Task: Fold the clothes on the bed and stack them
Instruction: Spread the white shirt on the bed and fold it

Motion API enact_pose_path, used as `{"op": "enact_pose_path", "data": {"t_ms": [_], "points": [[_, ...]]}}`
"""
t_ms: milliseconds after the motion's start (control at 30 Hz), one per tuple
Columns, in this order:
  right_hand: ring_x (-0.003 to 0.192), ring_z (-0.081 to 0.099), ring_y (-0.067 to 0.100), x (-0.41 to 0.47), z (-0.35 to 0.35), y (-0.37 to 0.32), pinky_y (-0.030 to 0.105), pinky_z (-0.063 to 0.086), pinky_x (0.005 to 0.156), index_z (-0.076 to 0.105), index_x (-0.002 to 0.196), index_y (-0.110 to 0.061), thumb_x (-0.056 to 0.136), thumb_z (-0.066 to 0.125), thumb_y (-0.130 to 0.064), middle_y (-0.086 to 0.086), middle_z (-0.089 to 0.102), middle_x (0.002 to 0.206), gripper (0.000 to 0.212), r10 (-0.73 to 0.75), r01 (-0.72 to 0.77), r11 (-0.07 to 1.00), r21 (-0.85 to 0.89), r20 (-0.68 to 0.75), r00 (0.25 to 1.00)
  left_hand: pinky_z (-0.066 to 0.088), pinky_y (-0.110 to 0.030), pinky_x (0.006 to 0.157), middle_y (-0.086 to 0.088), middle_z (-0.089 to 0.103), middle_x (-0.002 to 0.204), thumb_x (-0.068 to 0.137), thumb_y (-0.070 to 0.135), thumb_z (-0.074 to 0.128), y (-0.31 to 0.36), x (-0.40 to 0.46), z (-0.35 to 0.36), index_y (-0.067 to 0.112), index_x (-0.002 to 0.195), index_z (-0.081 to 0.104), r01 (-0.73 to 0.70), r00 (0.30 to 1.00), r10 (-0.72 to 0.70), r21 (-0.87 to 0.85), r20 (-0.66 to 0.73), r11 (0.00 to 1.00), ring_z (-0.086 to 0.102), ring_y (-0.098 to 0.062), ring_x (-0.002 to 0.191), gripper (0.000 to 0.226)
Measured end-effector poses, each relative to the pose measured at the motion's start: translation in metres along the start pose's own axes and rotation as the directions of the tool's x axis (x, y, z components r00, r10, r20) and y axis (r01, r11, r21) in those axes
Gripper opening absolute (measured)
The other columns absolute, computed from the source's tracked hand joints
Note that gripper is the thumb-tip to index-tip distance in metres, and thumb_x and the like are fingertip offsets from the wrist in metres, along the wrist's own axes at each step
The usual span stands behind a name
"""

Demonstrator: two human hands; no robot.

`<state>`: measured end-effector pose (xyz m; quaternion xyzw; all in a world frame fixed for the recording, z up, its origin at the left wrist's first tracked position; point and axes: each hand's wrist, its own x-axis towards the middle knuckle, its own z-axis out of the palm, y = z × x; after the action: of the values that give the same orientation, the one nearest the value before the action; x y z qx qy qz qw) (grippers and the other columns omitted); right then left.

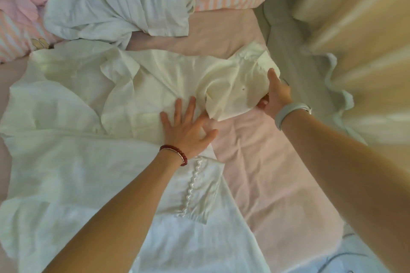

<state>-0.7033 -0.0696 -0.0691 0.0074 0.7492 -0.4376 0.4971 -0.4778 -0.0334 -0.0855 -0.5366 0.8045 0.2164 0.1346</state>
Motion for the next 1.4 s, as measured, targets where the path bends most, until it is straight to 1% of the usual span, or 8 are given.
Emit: {"op": "enact_pose_path", "data": {"t_ms": [233, 367, 467, 600, 833, 1100, 1233, 1400], "points": [[0.06, 0.05, 0.01, -0.02, -0.006, -0.018, 0.02, 0.047, 0.052, 0.055, 0.078, -0.018, 0.084, 0.046, -0.006, -0.003, 0.053, 0.07, 0.016, -0.244, 0.267, 0.939, 0.217, -0.128, 0.961, 0.03, -0.036, 0.107, -0.01, 0.047, 0.136, 0.09, 0.028, 0.053, -0.01, -0.008, -0.048, 0.015, 0.11, 0.066, 0.0, 0.969, -0.146, -0.586, -0.201, 0.81, 0.038, -0.023, 0.131, 0.027], [0.07, 0.049, 0.008, -0.038, -0.067, 0.017, 0.023, 0.042, 0.062, 0.054, 0.107, -0.006, 0.079, 0.048, -0.002, 0.0, 0.055, 0.087, 0.03, -0.292, 0.319, 0.943, 0.094, -0.221, 0.93, 0.034, -0.041, 0.102, -0.013, 0.047, 0.135, 0.086, 0.014, 0.062, 0.003, -0.022, -0.067, 0.007, 0.122, 0.055, -0.129, 0.916, -0.025, -0.352, -0.401, 0.927, 0.041, -0.029, 0.128, 0.038], [0.106, 0.053, 0.024, -0.034, -0.106, 0.055, 0.03, 0.045, 0.088, 0.034, 0.137, -0.005, 0.082, 0.047, 0.004, 0.009, 0.049, 0.126, 0.057, -0.114, 0.068, 0.983, -0.169, -0.275, 0.955, 0.036, -0.047, 0.102, -0.015, 0.045, 0.138, 0.084, 0.015, 0.063, 0.025, -0.017, -0.064, 0.007, 0.127, 0.053, -0.221, 0.917, 0.134, -0.2, -0.377, 0.955, 0.039, -0.034, 0.129, 0.045], [0.138, 0.024, 0.029, -0.017, -0.125, 0.06, 0.043, 0.025, 0.112, 0.018, 0.146, -0.009, 0.089, 0.047, -0.01, 0.01, 0.024, 0.152, 0.064, -0.272, 0.079, 0.778, -0.624, -0.221, 0.937, 0.027, -0.049, 0.107, -0.009, 0.032, 0.149, 0.089, 0.025, 0.057, 0.046, 0.007, -0.051, 0.015, 0.138, 0.043, -0.202, 0.947, 0.173, -0.085, -0.272, 0.976, 0.024, -0.032, 0.139, 0.052], [0.133, 0.03, 0.023, 0.014, -0.102, 0.034, 0.038, 0.026, 0.102, 0.04, 0.138, -0.019, 0.093, 0.041, -0.013, 0.002, 0.04, 0.144, 0.046, -0.444, 0.545, 0.233, -0.805, 0.411, 0.796, 0.016, -0.044, 0.111, -0.003, 0.018, 0.155, 0.096, 0.029, 0.039, 0.066, 0.07, -0.053, 0.023, 0.146, 0.024, -0.082, 0.981, 0.08, -0.004, -0.175, 0.997, 0.014, -0.025, 0.142, 0.053], [0.128, 0.034, 0.021, 0.04, -0.14, 0.056, 0.034, 0.027, 0.098, 0.048, 0.129, -0.016, 0.085, 0.043, -0.005, 0.002, 0.045, 0.136, 0.045, -0.346, 0.51, 0.248, -0.823, 0.417, 0.841, -0.01, -0.056, 0.109, 0.007, 0.015, 0.154, 0.078, 0.019, 0.053, 0.081, 0.121, -0.075, 0.041, 0.145, 0.006, -0.175, 0.967, 0.115, 0.264, 0.228, 0.949, -0.004, -0.02, 0.143, 0.085], [0.124, 0.038, 0.022, 0.052, -0.149, 0.053, 0.033, 0.026, 0.095, 0.055, 0.119, -0.015, 0.094, 0.046, -0.02, 0.003, 0.052, 0.125, 0.027, -0.355, 0.506, 0.257, -0.823, 0.407, 0.842, 0.019, -0.042, 0.107, -0.004, 0.055, 0.115, 0.088, 0.033, 0.054, 0.095, 0.136, -0.081, 0.026, 0.111, 0.062, -0.261, 0.964, 0.247, 0.173, 0.095, 0.95, 0.044, -0.026, 0.117, 0.026], [0.091, 0.056, 0.036, 0.043, -0.163, 0.022, 0.033, 0.032, 0.07, 0.057, 0.103, -0.01, 0.098, 0.038, -0.024, 0.014, 0.063, 0.1, 0.024, -0.597, 0.517, 0.309, -0.798, 0.26, 0.759, 0.033, -0.021, 0.072, 0.001, 0.056, 0.09, 0.085, 0.021, 0.062, 0.098, 0.133, -0.101, 0.018, 0.083, 0.057, -0.241, 0.969, 0.217, -0.281, -0.115, 0.929, 0.05, -0.016, 0.083, 0.007]]}}
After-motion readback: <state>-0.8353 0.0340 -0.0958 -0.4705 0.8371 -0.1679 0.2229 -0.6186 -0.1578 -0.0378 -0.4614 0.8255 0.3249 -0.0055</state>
